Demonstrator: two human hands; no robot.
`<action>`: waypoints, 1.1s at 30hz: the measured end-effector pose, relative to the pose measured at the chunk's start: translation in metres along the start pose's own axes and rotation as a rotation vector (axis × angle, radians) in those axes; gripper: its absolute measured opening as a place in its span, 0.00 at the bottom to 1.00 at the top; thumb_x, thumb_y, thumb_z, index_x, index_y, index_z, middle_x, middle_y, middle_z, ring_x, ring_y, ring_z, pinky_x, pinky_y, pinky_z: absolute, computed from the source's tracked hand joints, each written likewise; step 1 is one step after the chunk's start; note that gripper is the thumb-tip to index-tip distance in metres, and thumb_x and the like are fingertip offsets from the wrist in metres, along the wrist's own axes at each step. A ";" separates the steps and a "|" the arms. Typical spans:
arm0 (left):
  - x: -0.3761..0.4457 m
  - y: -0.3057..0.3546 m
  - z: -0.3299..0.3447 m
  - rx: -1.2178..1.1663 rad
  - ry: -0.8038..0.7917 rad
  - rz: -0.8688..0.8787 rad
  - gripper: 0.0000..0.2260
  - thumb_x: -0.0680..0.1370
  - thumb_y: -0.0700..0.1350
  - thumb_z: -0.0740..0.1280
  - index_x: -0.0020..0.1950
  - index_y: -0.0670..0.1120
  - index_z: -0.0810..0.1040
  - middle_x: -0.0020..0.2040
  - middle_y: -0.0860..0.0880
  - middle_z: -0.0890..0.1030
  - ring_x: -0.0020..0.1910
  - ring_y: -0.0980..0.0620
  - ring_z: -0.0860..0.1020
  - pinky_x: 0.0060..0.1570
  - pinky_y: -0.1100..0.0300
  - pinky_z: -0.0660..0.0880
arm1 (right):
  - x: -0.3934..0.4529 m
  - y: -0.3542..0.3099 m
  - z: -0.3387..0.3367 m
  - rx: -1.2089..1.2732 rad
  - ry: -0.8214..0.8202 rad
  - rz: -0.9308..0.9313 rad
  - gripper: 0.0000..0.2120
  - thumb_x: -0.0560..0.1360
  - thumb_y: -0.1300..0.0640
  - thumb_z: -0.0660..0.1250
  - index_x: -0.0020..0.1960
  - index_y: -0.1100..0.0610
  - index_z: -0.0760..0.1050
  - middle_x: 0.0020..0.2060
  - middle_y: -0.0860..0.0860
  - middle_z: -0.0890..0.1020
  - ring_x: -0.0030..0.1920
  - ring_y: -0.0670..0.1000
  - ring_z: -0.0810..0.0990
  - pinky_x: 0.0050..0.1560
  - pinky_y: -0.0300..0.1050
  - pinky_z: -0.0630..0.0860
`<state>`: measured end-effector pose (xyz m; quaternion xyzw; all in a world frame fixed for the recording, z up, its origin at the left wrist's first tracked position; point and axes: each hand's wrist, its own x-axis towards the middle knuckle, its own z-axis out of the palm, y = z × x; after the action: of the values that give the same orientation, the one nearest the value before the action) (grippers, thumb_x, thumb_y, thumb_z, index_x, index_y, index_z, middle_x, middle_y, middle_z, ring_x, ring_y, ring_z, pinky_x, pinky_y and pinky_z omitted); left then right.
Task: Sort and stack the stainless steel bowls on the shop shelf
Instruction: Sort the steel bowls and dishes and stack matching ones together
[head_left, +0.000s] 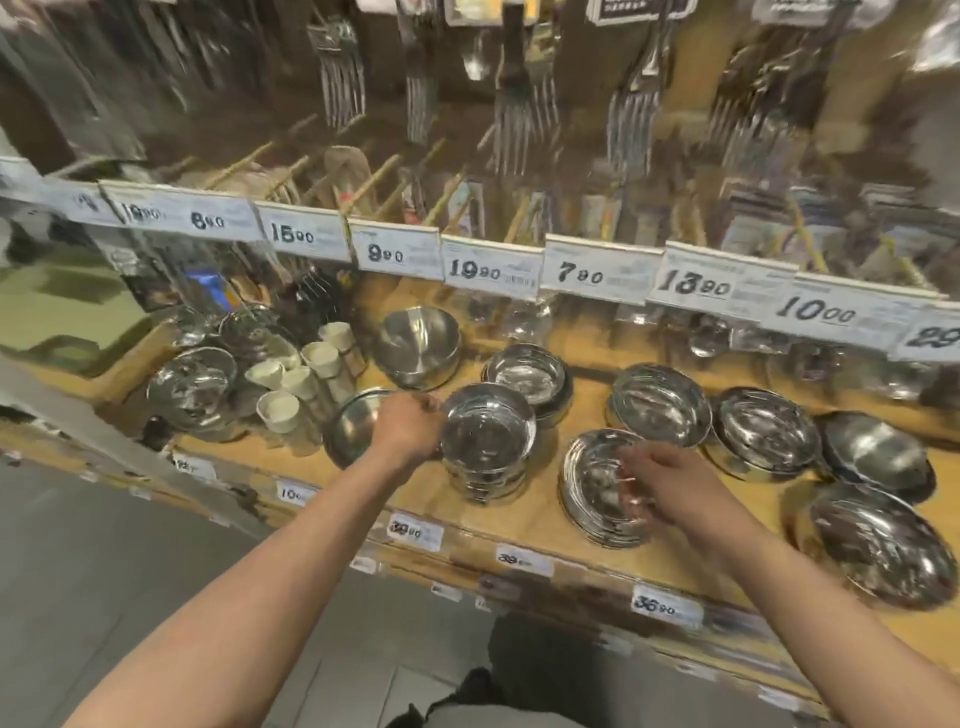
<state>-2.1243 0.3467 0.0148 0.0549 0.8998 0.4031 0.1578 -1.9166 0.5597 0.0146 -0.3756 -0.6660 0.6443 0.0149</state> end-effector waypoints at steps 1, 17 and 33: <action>0.004 -0.001 0.003 -0.017 -0.019 -0.007 0.20 0.78 0.45 0.70 0.26 0.47 0.72 0.21 0.54 0.72 0.20 0.59 0.68 0.19 0.67 0.64 | 0.002 -0.001 0.004 0.014 0.001 0.010 0.07 0.83 0.57 0.64 0.52 0.56 0.81 0.44 0.56 0.84 0.36 0.48 0.83 0.29 0.34 0.76; 0.031 -0.012 0.015 -0.097 -0.174 -0.053 0.02 0.75 0.35 0.70 0.44 0.37 0.82 0.37 0.42 0.82 0.35 0.44 0.81 0.39 0.38 0.83 | 0.013 0.001 0.024 0.083 0.054 0.062 0.06 0.82 0.59 0.64 0.54 0.53 0.80 0.46 0.54 0.85 0.48 0.51 0.84 0.40 0.40 0.82; 0.027 -0.023 0.009 -0.015 -0.216 0.027 0.05 0.78 0.42 0.70 0.51 0.41 0.81 0.46 0.42 0.85 0.37 0.44 0.83 0.43 0.45 0.84 | 0.013 0.000 0.030 0.108 0.066 0.085 0.07 0.82 0.61 0.63 0.56 0.54 0.79 0.45 0.53 0.84 0.46 0.50 0.84 0.37 0.38 0.82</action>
<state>-2.1467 0.3436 -0.0146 0.1089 0.8736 0.4038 0.2487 -1.9409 0.5406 0.0038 -0.4232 -0.6127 0.6669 0.0296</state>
